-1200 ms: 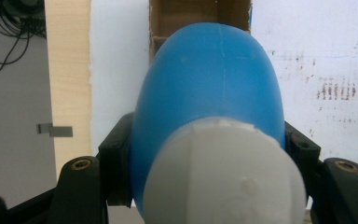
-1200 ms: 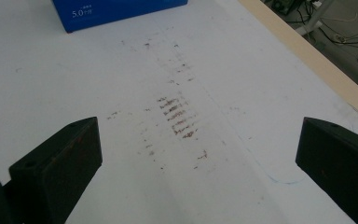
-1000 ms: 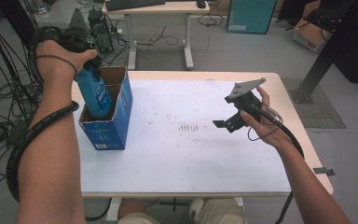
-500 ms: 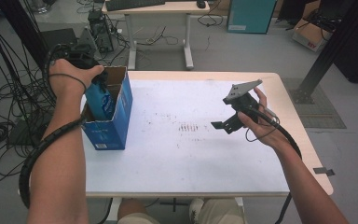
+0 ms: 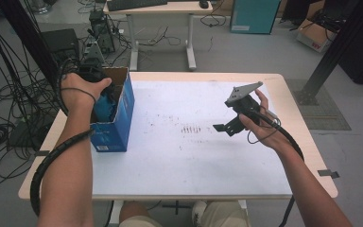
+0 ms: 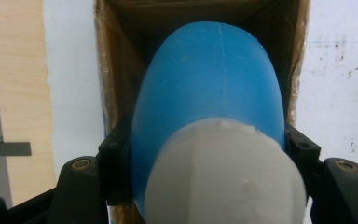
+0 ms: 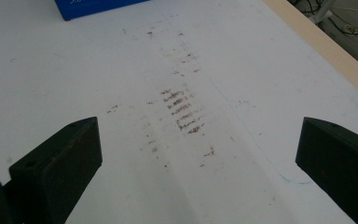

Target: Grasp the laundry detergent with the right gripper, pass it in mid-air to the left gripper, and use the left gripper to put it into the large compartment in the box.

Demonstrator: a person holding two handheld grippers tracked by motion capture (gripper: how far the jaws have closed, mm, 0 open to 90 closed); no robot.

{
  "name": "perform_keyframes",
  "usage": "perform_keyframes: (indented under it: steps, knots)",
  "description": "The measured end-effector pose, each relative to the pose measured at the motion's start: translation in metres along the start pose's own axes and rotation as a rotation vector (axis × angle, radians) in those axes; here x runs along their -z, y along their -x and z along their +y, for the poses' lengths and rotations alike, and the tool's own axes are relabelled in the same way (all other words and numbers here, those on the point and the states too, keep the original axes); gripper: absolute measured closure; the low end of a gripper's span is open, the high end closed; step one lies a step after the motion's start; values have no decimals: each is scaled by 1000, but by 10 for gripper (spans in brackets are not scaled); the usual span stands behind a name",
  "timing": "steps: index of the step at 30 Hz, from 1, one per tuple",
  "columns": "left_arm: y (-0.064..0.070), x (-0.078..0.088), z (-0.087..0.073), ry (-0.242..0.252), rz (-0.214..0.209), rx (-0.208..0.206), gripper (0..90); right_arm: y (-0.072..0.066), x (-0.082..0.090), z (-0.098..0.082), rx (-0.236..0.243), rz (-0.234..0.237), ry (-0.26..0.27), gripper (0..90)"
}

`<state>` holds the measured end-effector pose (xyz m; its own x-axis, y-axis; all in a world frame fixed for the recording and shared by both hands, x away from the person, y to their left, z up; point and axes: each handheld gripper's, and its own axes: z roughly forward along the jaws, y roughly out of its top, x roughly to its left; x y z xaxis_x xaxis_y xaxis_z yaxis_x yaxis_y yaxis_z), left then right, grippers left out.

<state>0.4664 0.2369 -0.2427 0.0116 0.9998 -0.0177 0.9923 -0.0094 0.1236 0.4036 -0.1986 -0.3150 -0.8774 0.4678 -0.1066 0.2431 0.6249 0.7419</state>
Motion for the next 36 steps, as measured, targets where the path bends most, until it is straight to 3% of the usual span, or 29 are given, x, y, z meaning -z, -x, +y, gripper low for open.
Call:
perform_keyframes:
  steps: [18, 36]
  knots:
    - [-2, -28, -7, -4, -12, -4, 369, 1, 0, 0, 5, -8, -5, 3]
    - [-2, -30, -9, -3, -14, -12, 368, 3, 1, 4, 17, -17, -1, 3]
